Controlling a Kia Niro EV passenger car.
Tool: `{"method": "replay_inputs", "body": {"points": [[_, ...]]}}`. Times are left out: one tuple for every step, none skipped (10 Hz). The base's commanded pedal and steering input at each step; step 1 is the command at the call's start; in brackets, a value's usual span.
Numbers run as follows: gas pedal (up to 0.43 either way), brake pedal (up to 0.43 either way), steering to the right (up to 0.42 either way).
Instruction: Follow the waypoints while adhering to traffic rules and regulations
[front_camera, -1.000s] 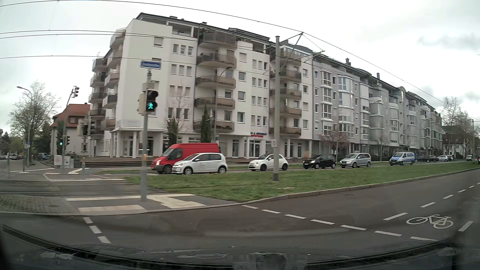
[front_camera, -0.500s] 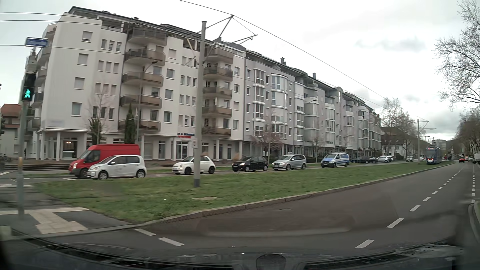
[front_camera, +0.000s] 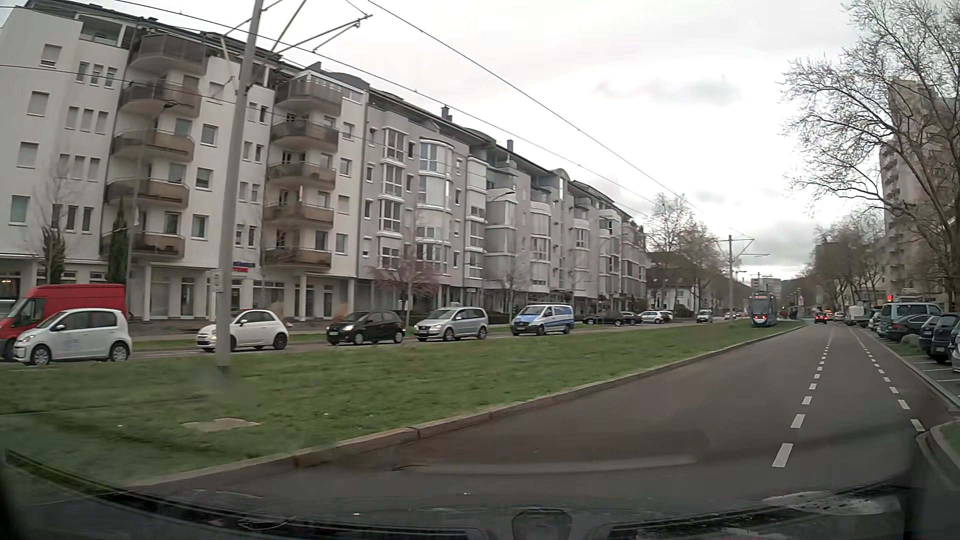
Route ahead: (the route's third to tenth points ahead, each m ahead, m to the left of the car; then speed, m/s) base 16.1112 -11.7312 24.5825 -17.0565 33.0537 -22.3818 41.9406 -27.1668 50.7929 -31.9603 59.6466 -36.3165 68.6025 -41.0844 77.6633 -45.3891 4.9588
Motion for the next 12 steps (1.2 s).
{"method": "replay_inputs", "body": {"points": [[0.169, 0.0, 0.332], [0.169, 0.0, 0.316], [0.169, 0.0, 0.302], [0.169, 0.0, 0.281], [0.169, 0.0, 0.264], [0.169, 0.0, 0.243], [0.169, 0.0, 0.224], [0.169, 0.0, 0.212], [0.169, 0.0, 0.197], [0.169, 0.0, 0.185], [0.169, 0.0, 0.176], [0.169, 0.0, 0.165]]}}
